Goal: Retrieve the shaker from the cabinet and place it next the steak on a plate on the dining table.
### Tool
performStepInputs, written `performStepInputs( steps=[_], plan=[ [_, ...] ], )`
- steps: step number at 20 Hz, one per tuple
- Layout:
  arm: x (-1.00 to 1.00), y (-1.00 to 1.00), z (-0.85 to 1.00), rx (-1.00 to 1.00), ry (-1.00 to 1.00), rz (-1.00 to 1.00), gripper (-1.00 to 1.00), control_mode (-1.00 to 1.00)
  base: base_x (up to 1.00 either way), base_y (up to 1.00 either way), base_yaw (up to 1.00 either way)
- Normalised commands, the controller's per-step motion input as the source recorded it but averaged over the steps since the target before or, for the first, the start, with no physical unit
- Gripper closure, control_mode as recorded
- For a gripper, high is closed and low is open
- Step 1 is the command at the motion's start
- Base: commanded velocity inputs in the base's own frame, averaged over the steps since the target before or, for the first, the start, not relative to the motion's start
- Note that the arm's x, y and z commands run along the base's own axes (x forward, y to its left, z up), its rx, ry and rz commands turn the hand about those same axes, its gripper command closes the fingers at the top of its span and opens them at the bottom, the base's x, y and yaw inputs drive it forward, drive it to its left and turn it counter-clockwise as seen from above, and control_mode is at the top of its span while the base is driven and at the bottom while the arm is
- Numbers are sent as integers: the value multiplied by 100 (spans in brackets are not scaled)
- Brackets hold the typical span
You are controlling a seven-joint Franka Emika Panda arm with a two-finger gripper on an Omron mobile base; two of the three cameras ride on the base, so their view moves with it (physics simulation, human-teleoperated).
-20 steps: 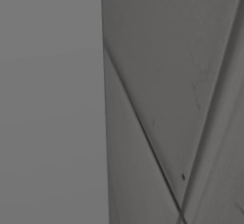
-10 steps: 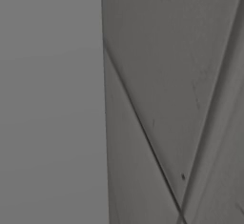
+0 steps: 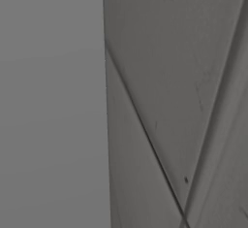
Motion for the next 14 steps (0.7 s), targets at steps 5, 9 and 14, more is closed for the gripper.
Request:
performStepInputs(
  steps=[5, 9, 14],
  plan=[
    [14, 0, 25, 0, 0, 0, -100, -100, 0, 0, 0],
    [13, 0, 25, 0, 0, 0, -100, -100, 0, 0, 0],
    [22, 0, 16, 0, 0, 0, -100, -100, 0, 0, 0]
  ],
)
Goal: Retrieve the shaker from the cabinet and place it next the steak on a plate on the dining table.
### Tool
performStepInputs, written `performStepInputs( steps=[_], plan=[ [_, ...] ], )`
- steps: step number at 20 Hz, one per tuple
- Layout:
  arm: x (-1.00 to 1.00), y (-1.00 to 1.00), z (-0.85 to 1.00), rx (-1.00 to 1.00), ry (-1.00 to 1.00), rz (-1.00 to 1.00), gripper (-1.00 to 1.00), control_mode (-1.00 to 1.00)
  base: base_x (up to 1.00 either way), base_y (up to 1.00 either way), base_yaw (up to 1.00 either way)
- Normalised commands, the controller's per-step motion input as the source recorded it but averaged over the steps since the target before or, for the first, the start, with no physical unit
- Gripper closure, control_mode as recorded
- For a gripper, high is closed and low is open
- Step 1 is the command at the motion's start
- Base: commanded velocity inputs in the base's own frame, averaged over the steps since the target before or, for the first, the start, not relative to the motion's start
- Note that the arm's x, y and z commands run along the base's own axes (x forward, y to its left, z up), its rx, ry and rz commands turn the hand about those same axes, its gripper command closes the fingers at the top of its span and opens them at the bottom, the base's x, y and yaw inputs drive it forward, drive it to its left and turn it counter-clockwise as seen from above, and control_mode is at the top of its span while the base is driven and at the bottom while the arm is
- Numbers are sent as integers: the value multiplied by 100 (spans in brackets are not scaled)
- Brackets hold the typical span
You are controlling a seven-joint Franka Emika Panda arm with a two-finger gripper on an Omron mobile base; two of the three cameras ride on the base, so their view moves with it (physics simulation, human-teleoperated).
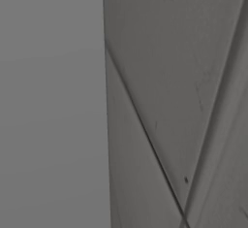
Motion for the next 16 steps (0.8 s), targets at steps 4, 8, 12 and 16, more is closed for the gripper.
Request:
performStepInputs(
  steps=[4, 8, 12, 16],
  plan=[
    [21, 0, 1, 0, -4, 0, -100, -100, 0, 0, 0],
    [9, 3, 0, 0, -1, 1, -100, -100, 0, 0, 0],
    [13, 5, -10, 1, 0, 0, -100, -100, 0, 0, 0],
    [23, 2, -13, 2, 0, 0, -100, -100, 0, 0, 0]
  ],
)
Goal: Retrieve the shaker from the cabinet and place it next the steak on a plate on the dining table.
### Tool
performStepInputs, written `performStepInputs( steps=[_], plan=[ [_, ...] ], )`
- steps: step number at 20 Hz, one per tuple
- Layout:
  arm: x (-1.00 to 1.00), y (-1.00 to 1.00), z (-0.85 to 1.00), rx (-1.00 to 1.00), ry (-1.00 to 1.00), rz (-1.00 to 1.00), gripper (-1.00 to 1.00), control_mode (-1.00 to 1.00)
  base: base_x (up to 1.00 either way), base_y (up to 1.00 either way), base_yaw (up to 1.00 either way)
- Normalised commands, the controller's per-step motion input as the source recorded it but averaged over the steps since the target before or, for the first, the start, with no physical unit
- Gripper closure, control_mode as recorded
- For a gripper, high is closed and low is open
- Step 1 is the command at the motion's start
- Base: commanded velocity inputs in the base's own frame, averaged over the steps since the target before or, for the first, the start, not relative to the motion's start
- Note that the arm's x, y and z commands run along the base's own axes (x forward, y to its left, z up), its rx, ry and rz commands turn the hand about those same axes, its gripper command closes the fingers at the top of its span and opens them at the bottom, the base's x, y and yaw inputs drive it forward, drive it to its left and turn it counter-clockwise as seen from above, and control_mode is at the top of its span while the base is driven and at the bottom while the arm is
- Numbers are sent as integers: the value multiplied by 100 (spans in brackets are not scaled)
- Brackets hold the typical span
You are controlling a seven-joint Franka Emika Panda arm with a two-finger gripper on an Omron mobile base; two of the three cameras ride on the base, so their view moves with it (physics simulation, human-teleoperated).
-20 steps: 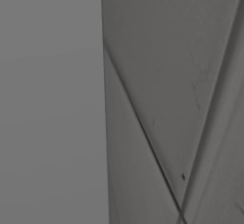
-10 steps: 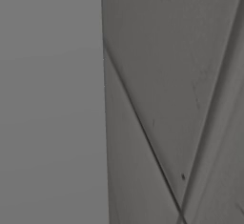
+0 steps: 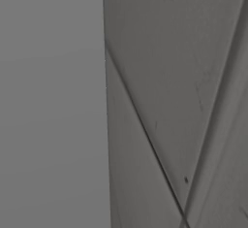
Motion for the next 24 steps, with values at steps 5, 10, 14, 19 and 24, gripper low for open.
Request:
performStepInputs(
  steps=[5, 10, 14, 19, 24],
  plan=[
    [27, 0, -4, 5, 0, 0, -100, -100, 0, 0, 0],
    [22, 4, 0, 7, 0, 0, -100, -100, 0, 0, 0],
    [19, 9, 0, 2, 0, 0, -100, -100, 0, 0, 0],
    [17, 3, 0, 0, 0, 0, -100, -100, 0, 0, 0],
    [26, 1, -6, 0, 0, 0, -100, -100, 0, 0, 0]
  ],
)
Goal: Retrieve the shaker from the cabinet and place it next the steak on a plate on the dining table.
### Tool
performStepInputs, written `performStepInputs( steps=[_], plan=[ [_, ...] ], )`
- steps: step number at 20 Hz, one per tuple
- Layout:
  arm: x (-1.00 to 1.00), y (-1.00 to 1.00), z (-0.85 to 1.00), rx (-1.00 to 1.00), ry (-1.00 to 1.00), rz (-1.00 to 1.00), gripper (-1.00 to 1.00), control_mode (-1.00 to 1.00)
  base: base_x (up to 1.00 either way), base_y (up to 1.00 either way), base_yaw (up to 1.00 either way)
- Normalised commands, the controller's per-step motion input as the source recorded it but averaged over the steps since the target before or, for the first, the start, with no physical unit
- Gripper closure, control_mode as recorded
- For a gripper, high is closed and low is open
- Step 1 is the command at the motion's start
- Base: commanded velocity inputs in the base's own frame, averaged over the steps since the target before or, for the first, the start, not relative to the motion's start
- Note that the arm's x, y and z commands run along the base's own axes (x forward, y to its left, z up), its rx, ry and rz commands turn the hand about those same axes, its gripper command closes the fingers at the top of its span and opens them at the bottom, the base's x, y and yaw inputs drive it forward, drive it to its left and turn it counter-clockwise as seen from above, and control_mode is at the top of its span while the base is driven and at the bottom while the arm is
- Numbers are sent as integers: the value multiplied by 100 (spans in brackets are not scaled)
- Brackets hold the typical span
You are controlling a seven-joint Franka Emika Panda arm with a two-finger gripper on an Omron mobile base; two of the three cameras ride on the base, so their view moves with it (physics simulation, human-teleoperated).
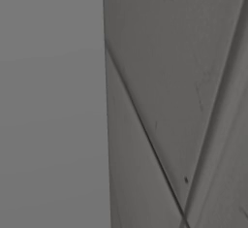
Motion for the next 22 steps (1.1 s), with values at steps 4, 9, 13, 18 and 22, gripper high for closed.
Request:
performStepInputs(
  steps=[4, 9, 13, 18, 22],
  plan=[
    [11, 0, 0, 0, 0, 0, -100, -100, 0, 0, 0],
    [17, 0, -5, 0, 0, 0, -100, -100, 0, 0, 0],
    [17, 0, -11, 0, 0, 0, -100, -100, 0, 0, 0],
    [11, 0, -12, 0, 0, 0, -100, -100, 0, 0, 0],
    [5, 0, -4, 0, 0, 0, -100, -100, 0, 0, 0]
  ],
)
